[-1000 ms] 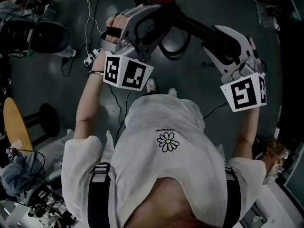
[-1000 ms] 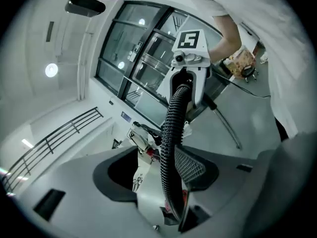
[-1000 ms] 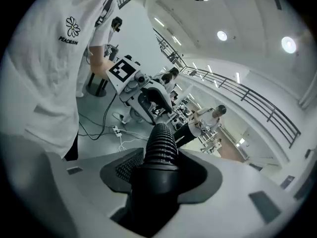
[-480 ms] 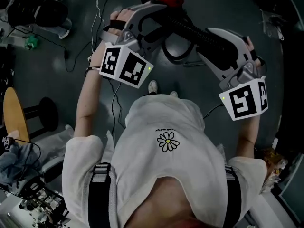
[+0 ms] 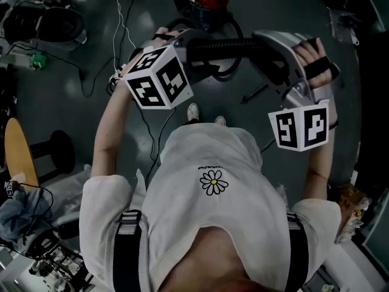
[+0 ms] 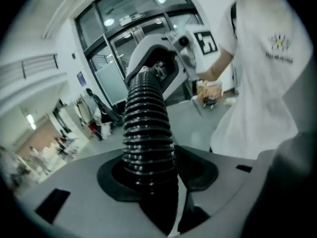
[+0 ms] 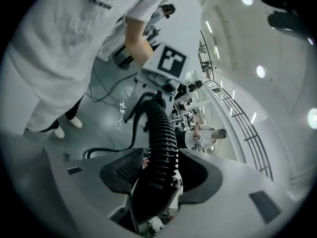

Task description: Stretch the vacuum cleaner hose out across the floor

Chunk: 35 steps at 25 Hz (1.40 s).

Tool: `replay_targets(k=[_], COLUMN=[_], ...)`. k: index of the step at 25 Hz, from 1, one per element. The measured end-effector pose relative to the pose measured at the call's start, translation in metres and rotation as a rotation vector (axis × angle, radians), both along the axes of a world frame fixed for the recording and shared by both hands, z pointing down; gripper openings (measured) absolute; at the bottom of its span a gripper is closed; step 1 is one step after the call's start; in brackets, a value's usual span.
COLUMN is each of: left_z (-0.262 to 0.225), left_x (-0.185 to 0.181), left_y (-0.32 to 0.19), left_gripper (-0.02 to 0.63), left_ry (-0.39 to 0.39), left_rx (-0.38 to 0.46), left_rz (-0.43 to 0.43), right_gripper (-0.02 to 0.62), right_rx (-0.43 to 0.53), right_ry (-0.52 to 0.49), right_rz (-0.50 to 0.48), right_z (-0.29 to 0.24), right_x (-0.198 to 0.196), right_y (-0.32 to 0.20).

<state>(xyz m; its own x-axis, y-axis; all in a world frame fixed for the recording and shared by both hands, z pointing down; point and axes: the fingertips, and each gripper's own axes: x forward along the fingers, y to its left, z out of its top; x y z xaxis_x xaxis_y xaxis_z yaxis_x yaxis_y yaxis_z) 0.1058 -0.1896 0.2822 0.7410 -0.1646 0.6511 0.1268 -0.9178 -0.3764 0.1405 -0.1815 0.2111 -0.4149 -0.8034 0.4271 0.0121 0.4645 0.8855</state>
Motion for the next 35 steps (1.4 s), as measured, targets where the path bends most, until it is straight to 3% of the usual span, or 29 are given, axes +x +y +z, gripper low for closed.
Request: replay_targets(k=[2,4,6,10,12,17,21,25,29,32,35], left_z=[-0.004,-0.014,-0.021,-0.022,-0.023,-0.051,-0.081,-0.101,-0.1,-0.107,-0.115], left_x=[0.006,0.016,0.027,0.041,0.042,0.017,-0.016,-0.074,-0.124,-0.138,-0.136], left_y=[0.033,0.067,0.095,0.132,0.152,0.233,0.303,0.367,0.404,0.44,0.486], left_gripper=[0.181,0.154,0.155,0.155,0.155,0.155,0.155,0.155,0.155,0.155,0.155], left_ry=[0.034,0.121,0.195,0.29,0.361,0.558,0.685,0.828,0.931,0.999,1.022], left_rx=[-0.231,-0.436,-0.6,-0.79,-0.897,-1.206,-1.26,-1.287,-1.364,-1.386,-1.327], left_rz=[0.054,0.086,0.078,0.027,0.042,0.213,0.335,0.357,0.335,0.338,0.328], right_gripper=[0.236,0.236,0.236,0.238,0.236,0.236,0.236,0.236,0.236,0.236,0.236], right_rx=[0.013,0.001,0.02,0.08,0.091,0.088,0.067,0.007,-0.064,-0.075,-0.19], right_ry=[-0.019,-0.113,-0.175,-0.227,-0.27,-0.399,-0.572,-0.789,-0.77,-0.76,-0.999], right_rz=[0.016,0.019,0.01,0.002,0.001,-0.05,-0.064,-0.076,-0.035,-0.019,0.013], right_z=[0.003,0.0,-0.002,0.002,0.003,-0.01,-0.027,-0.026,0.002,0.007,0.006], right_x=[0.01,0.02,0.025,0.026,0.02,-0.022,-0.059,-0.114,-0.167,-0.172,-0.15], right_y=[-0.001,0.001,0.006,0.019,0.029,0.086,0.149,0.213,0.254,0.297,0.345])
